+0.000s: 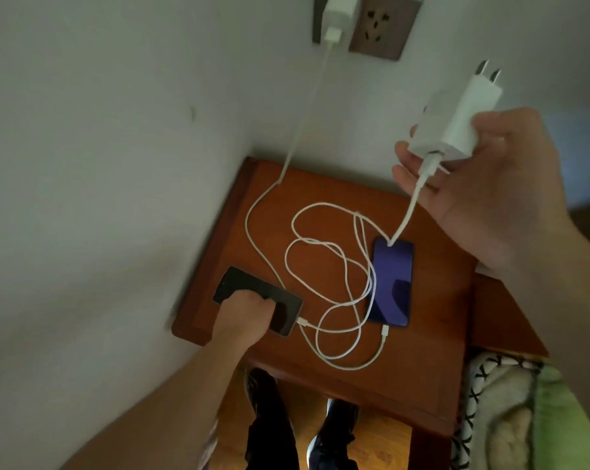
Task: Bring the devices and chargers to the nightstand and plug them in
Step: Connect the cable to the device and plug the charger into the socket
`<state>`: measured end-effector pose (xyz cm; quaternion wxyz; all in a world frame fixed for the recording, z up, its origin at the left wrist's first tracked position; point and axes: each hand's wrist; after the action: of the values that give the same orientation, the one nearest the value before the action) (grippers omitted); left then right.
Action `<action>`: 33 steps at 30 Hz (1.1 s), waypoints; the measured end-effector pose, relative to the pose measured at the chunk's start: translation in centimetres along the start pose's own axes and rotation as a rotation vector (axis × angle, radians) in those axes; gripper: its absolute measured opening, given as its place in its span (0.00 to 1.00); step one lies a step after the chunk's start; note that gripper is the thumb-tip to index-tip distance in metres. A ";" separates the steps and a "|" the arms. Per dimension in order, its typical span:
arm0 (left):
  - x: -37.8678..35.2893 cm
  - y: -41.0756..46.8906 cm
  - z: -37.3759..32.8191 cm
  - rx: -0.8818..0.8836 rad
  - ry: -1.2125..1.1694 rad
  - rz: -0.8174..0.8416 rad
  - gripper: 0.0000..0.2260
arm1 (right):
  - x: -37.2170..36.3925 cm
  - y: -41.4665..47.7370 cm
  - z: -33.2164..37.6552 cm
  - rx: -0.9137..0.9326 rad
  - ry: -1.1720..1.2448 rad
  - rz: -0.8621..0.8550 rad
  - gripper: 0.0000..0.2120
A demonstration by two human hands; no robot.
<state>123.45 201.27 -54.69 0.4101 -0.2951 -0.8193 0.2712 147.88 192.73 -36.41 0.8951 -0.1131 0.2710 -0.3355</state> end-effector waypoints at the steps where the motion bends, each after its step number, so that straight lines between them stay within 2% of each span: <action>1: 0.4 -0.7 -1.8 -0.097 -0.008 -0.012 0.16 | -0.2 -0.2 0.8 -0.014 0.014 -0.012 0.16; 4: 1.1 -2.6 -8.1 -0.357 -0.149 -0.007 0.10 | -0.6 0.2 2.1 -0.089 0.019 -0.040 0.17; 6: 1.2 -3.9 -12.4 -0.474 -0.296 0.040 0.10 | -0.7 1.1 2.6 -0.131 0.030 -0.044 0.17; 9: 1.5 -5.2 -17.7 -0.526 -0.588 0.046 0.07 | -1.0 3.0 2.7 -0.160 0.008 -0.094 0.17; 11: 1.6 -5.4 -20.2 -0.506 -0.653 0.067 0.09 | -1.1 4.6 2.6 -0.169 0.003 -0.122 0.16; 15: 2.0 -4.9 -22.6 -0.364 -0.597 0.207 0.15 | -1.9 7.8 2.0 -0.197 0.023 -0.125 0.13; 17: 2.7 -5.2 -22.4 -0.385 -0.346 0.251 0.18 | -2.4 8.8 1.9 -0.214 0.024 -0.138 0.12; 19: 4.0 -5.7 -22.1 -0.619 -0.015 0.150 0.17 | -3.0 9.7 1.8 -0.210 0.008 -0.152 0.12; 20: 4.8 -6.0 -22.2 -0.771 0.064 0.070 0.16 | -3.2 10.0 1.8 -0.207 -0.003 -0.155 0.12; 22: 6.9 -6.2 -23.3 -0.975 0.008 -0.066 0.15 | -3.6 10.4 1.8 -0.215 -0.015 -0.155 0.13; 24: 8.9 -5.6 -24.9 -1.030 -0.130 -0.215 0.10 | -4.0 10.6 1.7 -0.231 -0.017 -0.153 0.16; 26: 10.3 -4.3 -26.6 -0.941 -0.265 -0.337 0.12 | -4.2 10.8 1.7 -0.252 -0.018 -0.179 0.18; 27: 10.7 -3.4 -27.4 -0.833 -0.316 -0.328 0.16 | -4.2 10.9 1.6 -0.261 -0.023 -0.194 0.18; 28: 11.0 -2.4 -28.0 -0.686 -0.343 -0.257 0.22 | -4.4 10.9 1.5 -0.268 -0.037 -0.202 0.18; 30: 11.2 -0.8 -29.0 -0.388 -0.384 -0.005 0.34 | -4.6 11.0 1.3 -0.269 -0.084 -0.207 0.17; 31: 11.2 -0.2 -29.3 -0.289 -0.404 0.103 0.38 | -4.8 11.0 1.2 -0.263 -0.098 -0.211 0.16; 33: 11.4 0.9 -29.6 -0.203 -0.402 0.234 0.37 | -5.1 11.1 1.0 -0.251 -0.121 -0.228 0.16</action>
<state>142.75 215.94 -34.23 0.1729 -0.3679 -0.8676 0.2863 151.23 204.44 -37.73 0.8447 -0.2741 0.2418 -0.3911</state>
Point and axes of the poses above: each hand's wrist, its own y-axis towards the middle knuckle, its own x-axis out of the back of the hand, z = x × y, and after that the axes turned 12 degrees about -y, right-handed
